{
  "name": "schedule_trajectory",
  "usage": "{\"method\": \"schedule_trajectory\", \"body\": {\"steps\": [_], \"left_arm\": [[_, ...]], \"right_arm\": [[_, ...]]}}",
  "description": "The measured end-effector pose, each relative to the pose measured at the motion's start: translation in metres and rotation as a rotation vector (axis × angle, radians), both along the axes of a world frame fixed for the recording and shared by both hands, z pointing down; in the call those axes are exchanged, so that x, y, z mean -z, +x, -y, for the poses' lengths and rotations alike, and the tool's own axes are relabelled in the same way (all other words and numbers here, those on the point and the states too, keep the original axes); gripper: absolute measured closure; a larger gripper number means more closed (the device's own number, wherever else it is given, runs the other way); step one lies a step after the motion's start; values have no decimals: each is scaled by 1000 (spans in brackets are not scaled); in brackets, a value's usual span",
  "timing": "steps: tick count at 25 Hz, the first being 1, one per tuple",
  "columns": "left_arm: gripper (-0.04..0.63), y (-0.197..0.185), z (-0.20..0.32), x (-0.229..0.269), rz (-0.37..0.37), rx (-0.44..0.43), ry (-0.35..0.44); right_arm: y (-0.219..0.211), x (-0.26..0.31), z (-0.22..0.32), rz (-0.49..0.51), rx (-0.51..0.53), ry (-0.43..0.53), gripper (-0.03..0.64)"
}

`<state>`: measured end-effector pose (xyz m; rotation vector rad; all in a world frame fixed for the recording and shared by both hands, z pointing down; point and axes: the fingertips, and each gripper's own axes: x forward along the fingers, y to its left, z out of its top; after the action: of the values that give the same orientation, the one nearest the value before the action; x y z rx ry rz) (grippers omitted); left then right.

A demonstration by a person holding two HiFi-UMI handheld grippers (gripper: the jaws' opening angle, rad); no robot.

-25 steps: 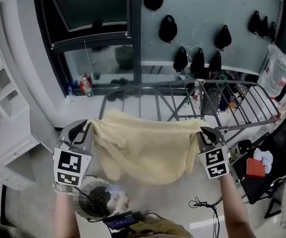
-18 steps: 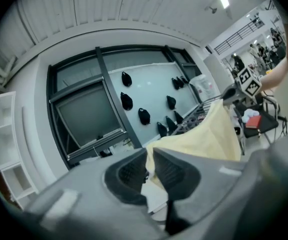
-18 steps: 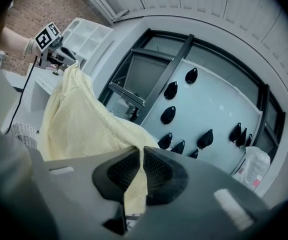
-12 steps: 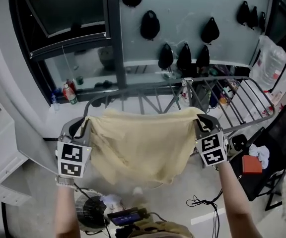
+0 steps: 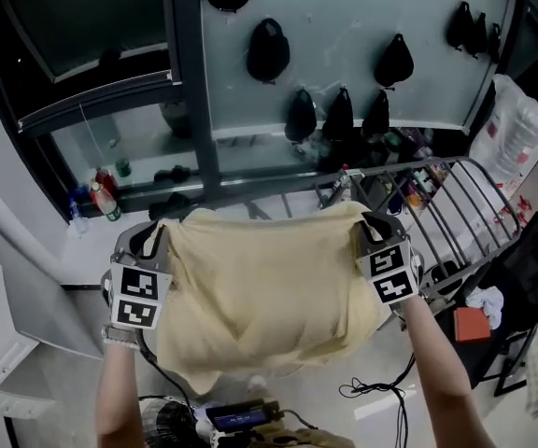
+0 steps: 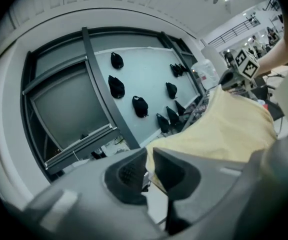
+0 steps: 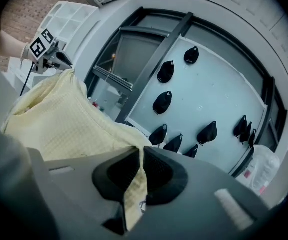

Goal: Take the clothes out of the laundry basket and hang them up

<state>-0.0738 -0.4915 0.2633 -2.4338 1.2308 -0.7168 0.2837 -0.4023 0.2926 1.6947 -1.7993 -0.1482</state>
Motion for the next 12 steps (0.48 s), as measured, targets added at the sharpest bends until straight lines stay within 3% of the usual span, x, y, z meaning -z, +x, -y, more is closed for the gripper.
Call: {"method": "schedule_trajectory", "body": {"steps": [12], "left_arm": [[566,12,142,-42,37,11,-38]], "right_arm": [[21,-20,157,-82,-37,-57,595]]}}
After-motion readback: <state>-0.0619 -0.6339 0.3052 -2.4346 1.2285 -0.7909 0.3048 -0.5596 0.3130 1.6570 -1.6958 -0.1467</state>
